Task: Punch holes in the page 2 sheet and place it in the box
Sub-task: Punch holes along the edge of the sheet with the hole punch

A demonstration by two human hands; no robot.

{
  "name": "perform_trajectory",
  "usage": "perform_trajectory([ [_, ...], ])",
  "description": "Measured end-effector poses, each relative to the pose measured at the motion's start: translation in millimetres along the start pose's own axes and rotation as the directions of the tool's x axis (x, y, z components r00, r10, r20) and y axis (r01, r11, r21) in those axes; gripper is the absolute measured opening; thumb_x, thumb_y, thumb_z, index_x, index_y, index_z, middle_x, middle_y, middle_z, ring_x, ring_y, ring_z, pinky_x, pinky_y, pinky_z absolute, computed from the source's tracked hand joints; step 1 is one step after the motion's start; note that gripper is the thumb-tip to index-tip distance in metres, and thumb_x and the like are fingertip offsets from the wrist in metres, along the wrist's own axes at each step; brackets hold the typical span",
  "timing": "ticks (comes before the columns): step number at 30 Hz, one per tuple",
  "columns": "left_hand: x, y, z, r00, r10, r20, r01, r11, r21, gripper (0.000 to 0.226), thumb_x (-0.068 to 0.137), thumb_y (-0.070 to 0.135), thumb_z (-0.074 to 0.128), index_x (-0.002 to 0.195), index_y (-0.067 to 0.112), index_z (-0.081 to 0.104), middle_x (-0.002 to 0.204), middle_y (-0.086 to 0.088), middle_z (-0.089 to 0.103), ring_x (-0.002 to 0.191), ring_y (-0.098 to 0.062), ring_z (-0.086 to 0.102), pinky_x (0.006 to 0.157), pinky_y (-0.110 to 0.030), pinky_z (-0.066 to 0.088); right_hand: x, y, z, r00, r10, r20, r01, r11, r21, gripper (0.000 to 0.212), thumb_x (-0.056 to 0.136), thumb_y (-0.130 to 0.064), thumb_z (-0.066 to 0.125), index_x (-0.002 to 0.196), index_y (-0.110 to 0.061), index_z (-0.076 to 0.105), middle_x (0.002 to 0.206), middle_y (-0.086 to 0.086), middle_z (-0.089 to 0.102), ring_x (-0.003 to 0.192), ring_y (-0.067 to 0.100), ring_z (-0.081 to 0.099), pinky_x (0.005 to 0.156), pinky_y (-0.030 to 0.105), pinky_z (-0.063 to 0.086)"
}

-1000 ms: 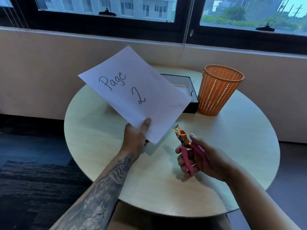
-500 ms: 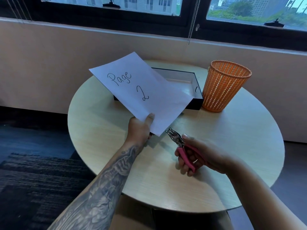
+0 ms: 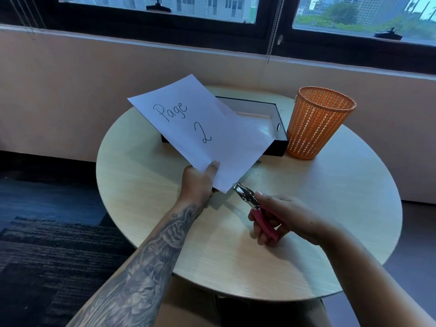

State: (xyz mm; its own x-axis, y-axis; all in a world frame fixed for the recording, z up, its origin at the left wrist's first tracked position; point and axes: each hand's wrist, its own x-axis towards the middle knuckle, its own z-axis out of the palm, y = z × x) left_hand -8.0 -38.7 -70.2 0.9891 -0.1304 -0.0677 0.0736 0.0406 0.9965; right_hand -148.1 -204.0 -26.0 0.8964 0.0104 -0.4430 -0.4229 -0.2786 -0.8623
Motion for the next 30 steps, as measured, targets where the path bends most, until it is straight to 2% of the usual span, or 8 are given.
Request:
perform_trajectory([
  [4, -0.5, 0.5, -0.5, 1.0, 0.001, 0.016, -0.001, 1.0, 0.004, 0.032, 0.092, 0.028, 0.07, 0.066, 0.015, 0.057, 0.05, 0.003, 0.054, 0.038, -0.019, 0.045, 0.041, -0.023, 0.036, 0.0, -0.7, 1.2, 1.0, -0.002, -0.004, 0.002, 1.0, -0.011, 0.061, 0.099, -0.058, 0.043, 0.102, 0.0, 0.063, 0.086, 0.024, 0.073, 0.073, 0.036, 0.07, 0.067, 0.042, 0.051],
  [10, -3.4, 0.2, 0.4, 1.0, 0.015, 0.018, -0.015, 1.0, 0.0, 0.03, 0.092, 0.028, 0.07, 0.067, 0.014, 0.059, 0.055, -0.002, 0.057, 0.042, -0.019, 0.049, 0.041, -0.023, 0.038, 2.2, -4.5, 5.0, 1.0, 0.009, -0.009, -0.01, 0.998, -0.056, 0.056, 0.103, -0.052, 0.04, 0.101, 0.0, 0.063, 0.081, 0.02, 0.074, 0.062, 0.027, 0.066, 0.058, 0.035, 0.053],
  [15, -5.6, 1.8, 0.9, 0.999, 0.039, 0.012, -0.039, 0.999, 0.015, 0.026, 0.093, 0.026, 0.07, 0.071, 0.015, 0.061, 0.058, 0.001, 0.06, 0.039, -0.012, 0.052, 0.039, -0.021, 0.038, 4.4, -3.2, 5.2, 1.0, 0.008, -0.008, -0.009, 0.998, -0.06, 0.056, 0.102, -0.052, 0.042, 0.097, -0.001, 0.064, 0.077, 0.018, 0.071, 0.06, 0.027, 0.064, 0.058, 0.036, 0.054],
  [20, -8.2, 3.5, 0.8, 0.999, 0.044, 0.017, -0.045, 0.998, 0.036, 0.026, 0.093, 0.027, 0.069, 0.072, 0.013, 0.062, 0.056, 0.0, 0.06, 0.04, -0.016, 0.051, 0.04, -0.024, 0.039, 6.1, -2.3, 6.4, 1.0, 0.001, -0.015, -0.002, 0.998, -0.069, 0.056, 0.102, -0.052, 0.042, 0.094, -0.002, 0.065, 0.074, 0.016, 0.068, 0.056, 0.026, 0.063, 0.053, 0.033, 0.054],
  [25, -9.6, 4.6, 2.2, 0.999, 0.043, 0.004, -0.043, 0.999, 0.003, 0.02, 0.093, 0.023, 0.07, 0.08, 0.008, 0.065, 0.072, -0.013, 0.064, 0.057, -0.026, 0.057, 0.049, -0.033, 0.043, 8.6, -0.8, 6.1, 1.0, 0.008, -0.013, -0.009, 0.999, -0.052, 0.055, 0.102, -0.052, 0.043, 0.09, -0.002, 0.064, 0.074, 0.02, 0.065, 0.054, 0.027, 0.06, 0.052, 0.033, 0.052],
  [30, -9.7, 5.1, 2.3, 0.999, 0.049, 0.002, -0.049, 0.999, 0.014, 0.02, 0.093, 0.024, 0.07, 0.078, 0.01, 0.065, 0.073, -0.012, 0.065, 0.057, -0.025, 0.058, 0.044, -0.028, 0.044, 11.5, 1.7, 6.6, 1.0, 0.014, -0.024, -0.016, 0.997, -0.072, 0.057, 0.1, -0.057, 0.045, 0.088, -0.005, 0.065, 0.072, 0.019, 0.063, 0.059, 0.029, 0.059, 0.049, 0.032, 0.049],
])
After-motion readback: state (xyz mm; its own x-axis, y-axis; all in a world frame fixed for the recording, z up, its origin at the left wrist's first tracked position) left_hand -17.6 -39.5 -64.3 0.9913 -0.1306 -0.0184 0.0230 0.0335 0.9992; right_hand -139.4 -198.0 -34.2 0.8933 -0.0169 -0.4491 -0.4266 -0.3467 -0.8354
